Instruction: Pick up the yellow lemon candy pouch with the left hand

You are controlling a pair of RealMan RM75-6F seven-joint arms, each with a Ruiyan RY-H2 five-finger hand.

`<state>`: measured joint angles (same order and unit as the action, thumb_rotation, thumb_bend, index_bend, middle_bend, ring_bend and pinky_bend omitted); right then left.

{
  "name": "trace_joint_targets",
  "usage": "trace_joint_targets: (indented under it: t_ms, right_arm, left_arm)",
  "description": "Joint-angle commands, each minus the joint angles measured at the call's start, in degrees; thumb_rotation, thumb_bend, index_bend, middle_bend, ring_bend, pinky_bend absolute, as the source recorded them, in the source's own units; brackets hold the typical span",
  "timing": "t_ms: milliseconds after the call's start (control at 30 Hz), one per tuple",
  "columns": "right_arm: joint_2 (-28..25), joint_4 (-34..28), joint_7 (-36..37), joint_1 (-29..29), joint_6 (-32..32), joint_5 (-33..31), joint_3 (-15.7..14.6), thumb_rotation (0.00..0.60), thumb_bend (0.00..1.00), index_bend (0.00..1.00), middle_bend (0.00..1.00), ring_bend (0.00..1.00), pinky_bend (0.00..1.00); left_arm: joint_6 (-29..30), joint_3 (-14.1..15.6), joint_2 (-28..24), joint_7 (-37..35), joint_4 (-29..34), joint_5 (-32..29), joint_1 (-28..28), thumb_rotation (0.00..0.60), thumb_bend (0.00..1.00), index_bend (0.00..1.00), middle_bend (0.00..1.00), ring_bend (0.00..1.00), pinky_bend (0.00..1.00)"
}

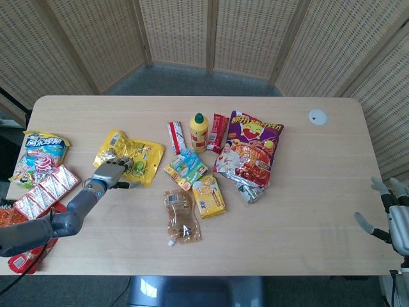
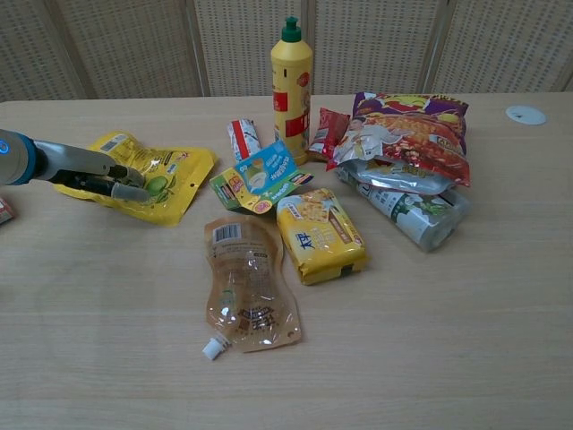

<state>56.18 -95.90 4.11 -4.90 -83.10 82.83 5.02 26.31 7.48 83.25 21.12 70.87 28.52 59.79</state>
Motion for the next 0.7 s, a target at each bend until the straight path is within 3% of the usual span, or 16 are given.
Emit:
trace_joint_targets:
  t_ms: [33,233,433,533,700]
  right_arm:
    - [0.3,0.3,0.1,-0.3,0.2,0.2,0.1,0.043,0.27,0.07,0.25,0.00,0.00]
    - [0.9,0.5,0.3,-0.9,0.5,0.6,0.4,0.042,0.27,0.07,0.25,0.00,0.00]
    - [1.2,0.5,0.3,-1.2,0.6,1.0,0.4,0.040,0.27,0.06,0.25,0.00,0.00]
    - [1.1,0.5,0.3,-1.0,0.4,1.0,0.4,0.042,0.27,0.06,0.25,0.00,0.00]
    - [0.7,0.6,0.6,-0.5,-0.1,0.7,0.4,0.042,0.27,0.06,0.25,0.00,0.00]
  left_arm:
    - [-0.1,1.1,-4.9,-1.8,7.9,1.6,-0.3,0.053,0.24,0.00,0.00,0.00,0.00]
    - [4.1,0.3,-11.2,-4.9,18.8,9.7,-3.7,0.053,0.24,0.00,0.00,0.00,0.00]
    - [14.9,-3.1,-11.2,-7.8,19.4,22.0,-9.0,0.068,0.24,0.00,0.00,0.00,0.00]
    - [18.3,-3.6,-9.5,-8.0,16.0,29.0,-10.4,0.135,0.24,0.00,0.00,0.00,0.00]
    - [16.6,-3.1,-6.8,-6.5,9.4,34.6,-9.8,0.287,0.24,0.00,0.00,0.00,0.00]
